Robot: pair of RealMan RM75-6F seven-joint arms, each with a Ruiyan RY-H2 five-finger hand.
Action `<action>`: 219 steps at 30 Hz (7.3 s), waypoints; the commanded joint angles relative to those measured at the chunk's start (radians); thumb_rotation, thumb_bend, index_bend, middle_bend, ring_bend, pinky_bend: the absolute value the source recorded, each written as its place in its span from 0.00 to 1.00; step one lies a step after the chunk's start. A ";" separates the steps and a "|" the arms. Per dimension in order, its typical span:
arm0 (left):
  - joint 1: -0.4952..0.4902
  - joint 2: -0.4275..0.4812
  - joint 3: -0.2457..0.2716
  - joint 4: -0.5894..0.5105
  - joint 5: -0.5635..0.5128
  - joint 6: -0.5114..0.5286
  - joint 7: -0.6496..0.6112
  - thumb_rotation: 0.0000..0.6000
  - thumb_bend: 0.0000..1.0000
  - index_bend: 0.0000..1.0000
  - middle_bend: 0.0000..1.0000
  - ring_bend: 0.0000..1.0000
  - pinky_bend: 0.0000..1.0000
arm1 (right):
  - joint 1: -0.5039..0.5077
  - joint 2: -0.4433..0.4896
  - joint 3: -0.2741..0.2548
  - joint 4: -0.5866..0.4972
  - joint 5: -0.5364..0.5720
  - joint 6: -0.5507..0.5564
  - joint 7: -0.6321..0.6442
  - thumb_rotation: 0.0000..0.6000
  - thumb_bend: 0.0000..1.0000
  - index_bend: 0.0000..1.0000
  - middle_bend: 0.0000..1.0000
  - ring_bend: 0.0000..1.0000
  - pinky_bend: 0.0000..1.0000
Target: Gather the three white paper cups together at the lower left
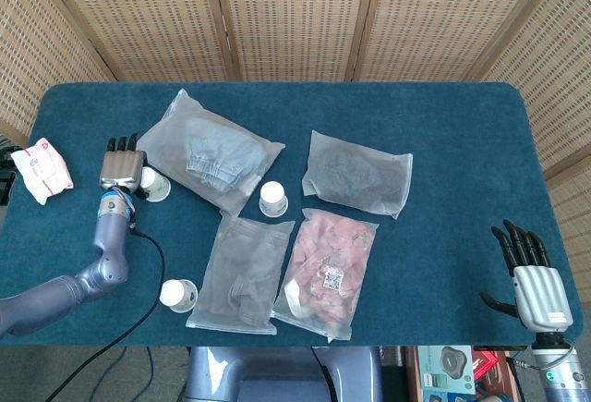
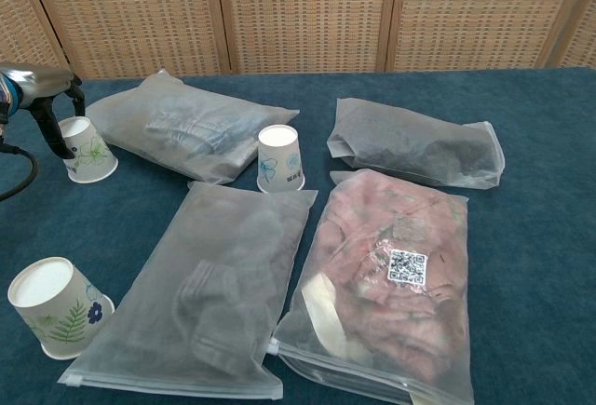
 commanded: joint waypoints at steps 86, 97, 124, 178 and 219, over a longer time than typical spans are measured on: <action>0.507 0.344 0.345 -0.798 0.837 0.351 -0.042 1.00 0.15 0.41 0.00 0.00 0.00 | -0.011 0.008 -0.008 -0.014 -0.037 0.035 0.022 1.00 0.09 0.00 0.00 0.00 0.00; 0.519 0.315 0.337 -0.772 0.847 0.351 -0.048 1.00 0.15 0.26 0.00 0.00 0.00 | -0.012 0.009 -0.008 -0.014 -0.039 0.038 0.022 1.00 0.09 0.00 0.00 0.00 0.00; 0.417 0.679 0.150 -1.071 0.868 0.362 -0.307 1.00 0.15 0.09 0.00 0.00 0.00 | -0.012 0.007 -0.006 -0.012 -0.038 0.038 0.027 1.00 0.09 0.00 0.00 0.00 0.00; -0.461 -0.161 -0.100 -0.224 -0.316 0.113 0.347 1.00 0.15 0.28 0.00 0.00 0.00 | -0.013 0.058 0.048 0.057 0.072 -0.008 0.267 1.00 0.09 0.00 0.00 0.00 0.00; -0.235 0.290 -0.051 -0.898 -0.003 0.337 0.149 1.00 0.15 0.48 0.00 0.00 0.00 | -0.015 0.053 0.044 0.036 0.061 0.000 0.200 1.00 0.09 0.00 0.00 0.00 0.00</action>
